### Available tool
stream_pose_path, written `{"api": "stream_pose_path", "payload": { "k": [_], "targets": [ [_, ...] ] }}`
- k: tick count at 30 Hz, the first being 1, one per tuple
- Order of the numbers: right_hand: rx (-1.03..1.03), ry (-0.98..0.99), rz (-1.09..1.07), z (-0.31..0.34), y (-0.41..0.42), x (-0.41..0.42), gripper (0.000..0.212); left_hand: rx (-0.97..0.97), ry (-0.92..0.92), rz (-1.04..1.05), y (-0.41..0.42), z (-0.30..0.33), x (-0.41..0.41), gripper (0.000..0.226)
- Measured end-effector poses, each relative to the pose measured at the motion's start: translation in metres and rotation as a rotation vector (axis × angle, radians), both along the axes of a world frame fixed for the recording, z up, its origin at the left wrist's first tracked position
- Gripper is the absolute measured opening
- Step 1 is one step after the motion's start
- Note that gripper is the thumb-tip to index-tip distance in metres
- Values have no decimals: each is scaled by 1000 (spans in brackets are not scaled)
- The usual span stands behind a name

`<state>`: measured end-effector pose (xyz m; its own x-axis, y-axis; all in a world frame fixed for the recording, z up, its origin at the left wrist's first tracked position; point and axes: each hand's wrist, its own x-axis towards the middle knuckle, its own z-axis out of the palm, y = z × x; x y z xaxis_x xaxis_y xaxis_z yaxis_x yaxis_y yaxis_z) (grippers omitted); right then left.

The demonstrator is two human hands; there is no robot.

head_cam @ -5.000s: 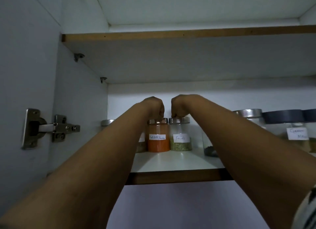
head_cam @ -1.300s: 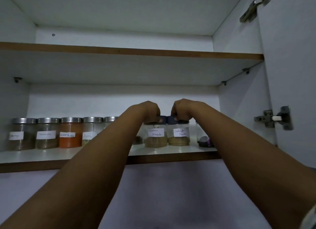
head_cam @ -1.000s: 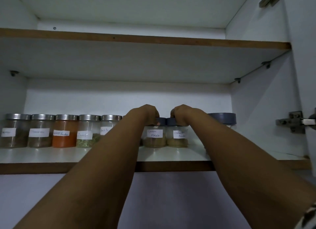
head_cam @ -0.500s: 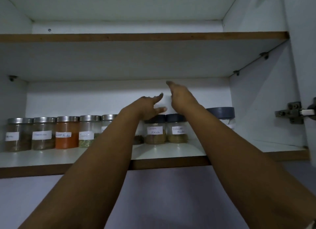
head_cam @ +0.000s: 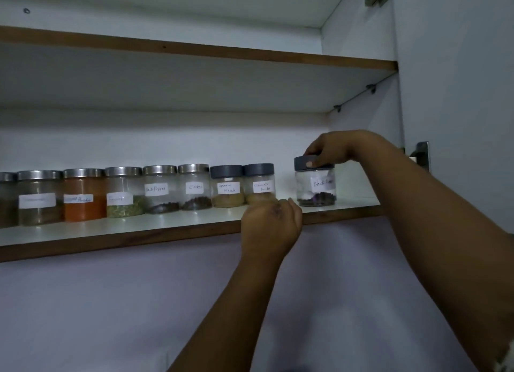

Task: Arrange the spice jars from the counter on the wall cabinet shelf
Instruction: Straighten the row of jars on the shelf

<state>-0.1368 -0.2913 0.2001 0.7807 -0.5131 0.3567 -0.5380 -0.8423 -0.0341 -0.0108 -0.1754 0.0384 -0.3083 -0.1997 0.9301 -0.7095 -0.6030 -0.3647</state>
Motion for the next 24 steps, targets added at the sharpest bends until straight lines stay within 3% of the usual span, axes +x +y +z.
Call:
{"api": "stream_pose_path", "payload": {
  "k": [4,6,12,24],
  "targets": [
    [15,5,20,-1,-11,17,37,-87,218,-251,-4,0,-6,37],
    [-38,83,-30,-2,-16,35,39,-121,231,-305,-9,-3,-3,34],
    [-263,229,-182,-8,-45,96,43,-158,176,-302,-11,-4,-1,31],
    [-251,122,-144,-13,-70,128,44,-185,208,-330,-17,-5,4,34]
  ]
}}
